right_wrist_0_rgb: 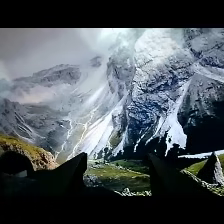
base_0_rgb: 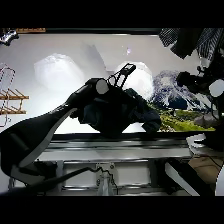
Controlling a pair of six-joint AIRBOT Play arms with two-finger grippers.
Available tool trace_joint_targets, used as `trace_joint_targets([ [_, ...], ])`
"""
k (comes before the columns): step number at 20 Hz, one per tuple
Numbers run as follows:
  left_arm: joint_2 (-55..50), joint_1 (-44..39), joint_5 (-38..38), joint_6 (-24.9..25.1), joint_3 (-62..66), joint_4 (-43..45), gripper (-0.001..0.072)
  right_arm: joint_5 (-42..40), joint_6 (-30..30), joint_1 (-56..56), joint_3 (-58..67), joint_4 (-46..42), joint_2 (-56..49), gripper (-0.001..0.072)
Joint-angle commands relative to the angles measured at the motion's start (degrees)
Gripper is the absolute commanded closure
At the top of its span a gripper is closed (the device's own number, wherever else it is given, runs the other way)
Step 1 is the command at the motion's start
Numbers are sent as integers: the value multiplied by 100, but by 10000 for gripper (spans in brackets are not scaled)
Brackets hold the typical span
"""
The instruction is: Fold the clothes and pants, and hang the long-sleeved shirts on hangers.
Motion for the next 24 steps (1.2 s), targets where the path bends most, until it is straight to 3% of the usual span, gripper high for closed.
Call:
trace_joint_targets([
  [1,-468,-57,472,-28,201,-22,193,31,33,-39,-256,46,87,252],
  [5,-925,-136,848,-24,332,-546,210,28,33,-37,-345,223,313,252],
  [6,-997,-140,896,-24,332,-671,299,28,35,-2,-363,203,398,252],
  [8,-1036,-107,863,-24,332,-741,632,72,33,37,-398,184,557,252],
  [9,-981,-17,763,-24,334,-739,680,129,22,37,-435,188,647,252],
  [11,-671,289,485,-15,334,-699,681,229,-317,35,-664,188,872,251],
  [14,210,868,-57,437,334,-693,681,337,-909,37,-1478,487,1161,252],
  [18,1338,1217,-820,466,332,149,681,-94,-3276,35,-2612,3397,1152,237],
  [19,1530,1217,-964,382,330,400,681,-275,-3694,35,-2761,4017,1147,180],
  [21,1779,1211,-1263,175,330,675,681,-632,-4135,35,-2900,4765,1049,82],
  [24,1969,1213,-1620,103,323,809,682,-841,-4516,35,-2900,5193,529,68],
])
